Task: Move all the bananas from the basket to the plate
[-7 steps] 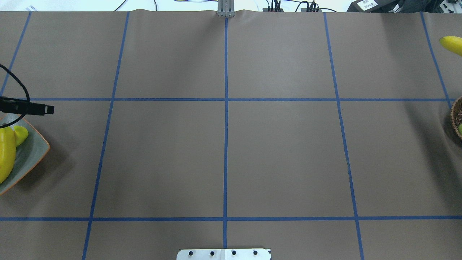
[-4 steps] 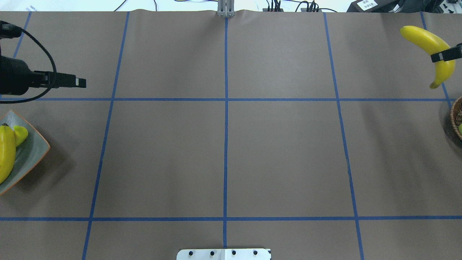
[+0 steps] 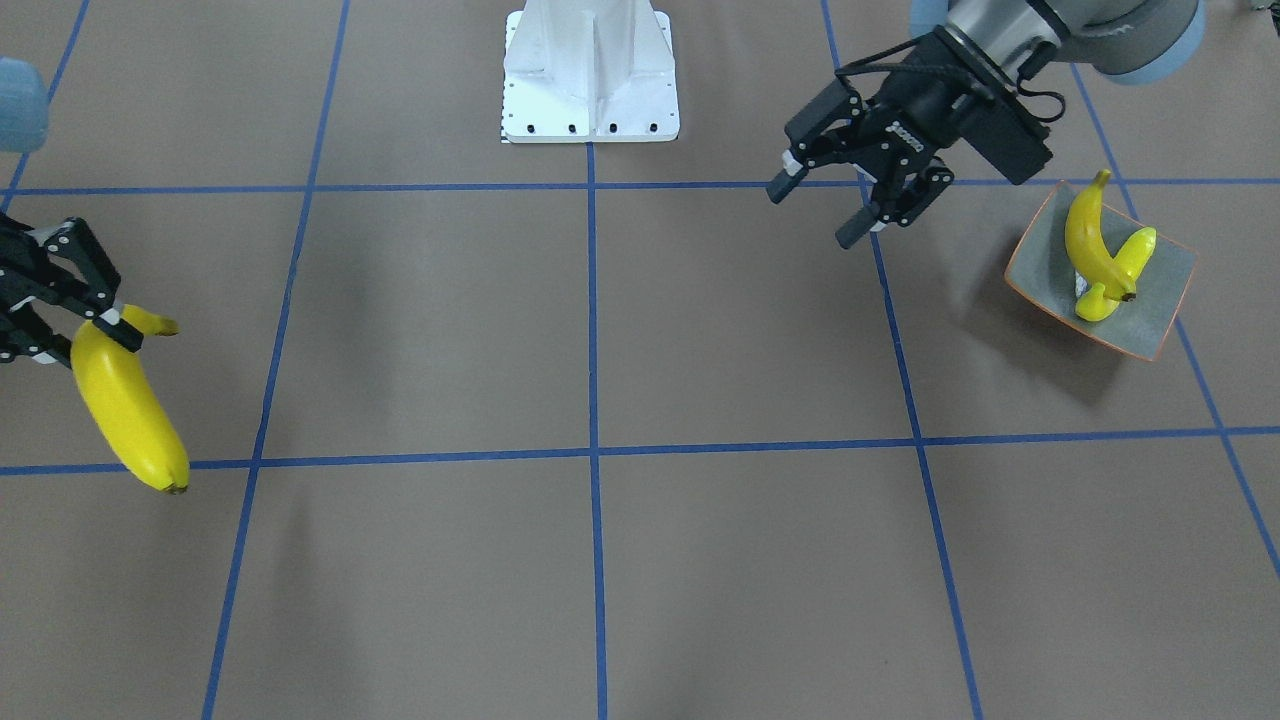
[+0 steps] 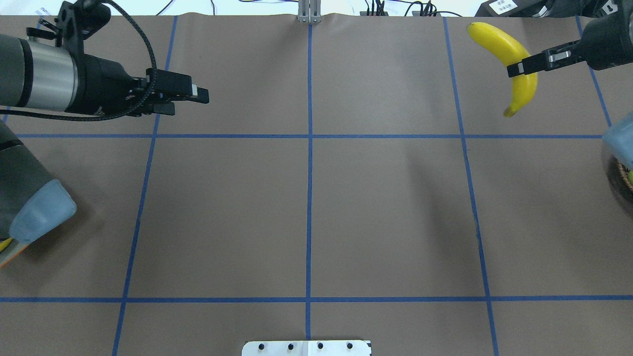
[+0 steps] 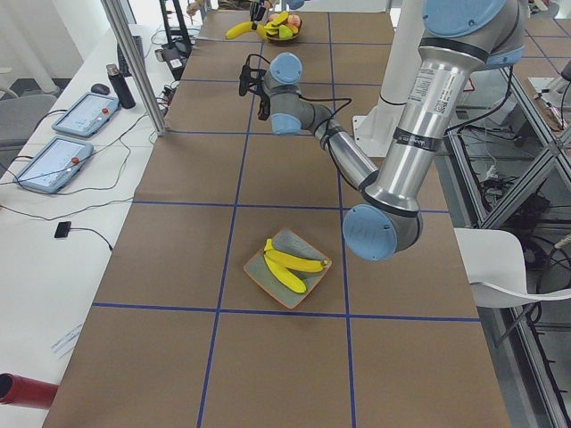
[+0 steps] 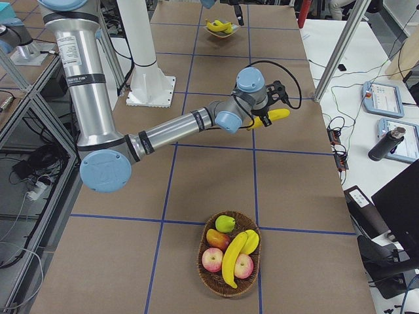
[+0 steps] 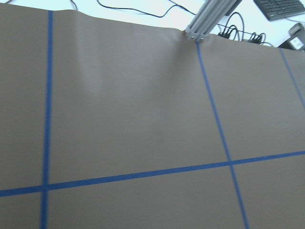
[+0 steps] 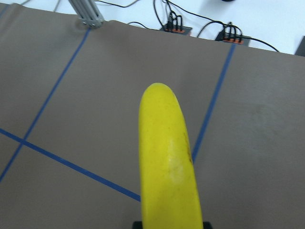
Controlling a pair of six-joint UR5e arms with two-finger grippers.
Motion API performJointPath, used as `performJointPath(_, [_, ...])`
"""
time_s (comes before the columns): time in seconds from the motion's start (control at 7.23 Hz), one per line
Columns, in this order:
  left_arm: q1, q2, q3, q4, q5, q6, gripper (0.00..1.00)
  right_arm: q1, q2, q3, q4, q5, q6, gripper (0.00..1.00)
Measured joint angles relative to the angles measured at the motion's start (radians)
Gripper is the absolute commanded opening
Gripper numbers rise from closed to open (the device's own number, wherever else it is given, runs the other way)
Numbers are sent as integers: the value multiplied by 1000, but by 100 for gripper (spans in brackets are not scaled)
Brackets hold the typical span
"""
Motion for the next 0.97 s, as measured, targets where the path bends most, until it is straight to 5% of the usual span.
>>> performJointPath(0.42, [75, -134, 30, -3, 9, -203, 100, -177, 52, 56, 117, -175, 225, 0])
performJointPath(0.97, [111, -220, 75, -4, 58, -359, 100, -474, 137, 160, 62, -547, 310, 0])
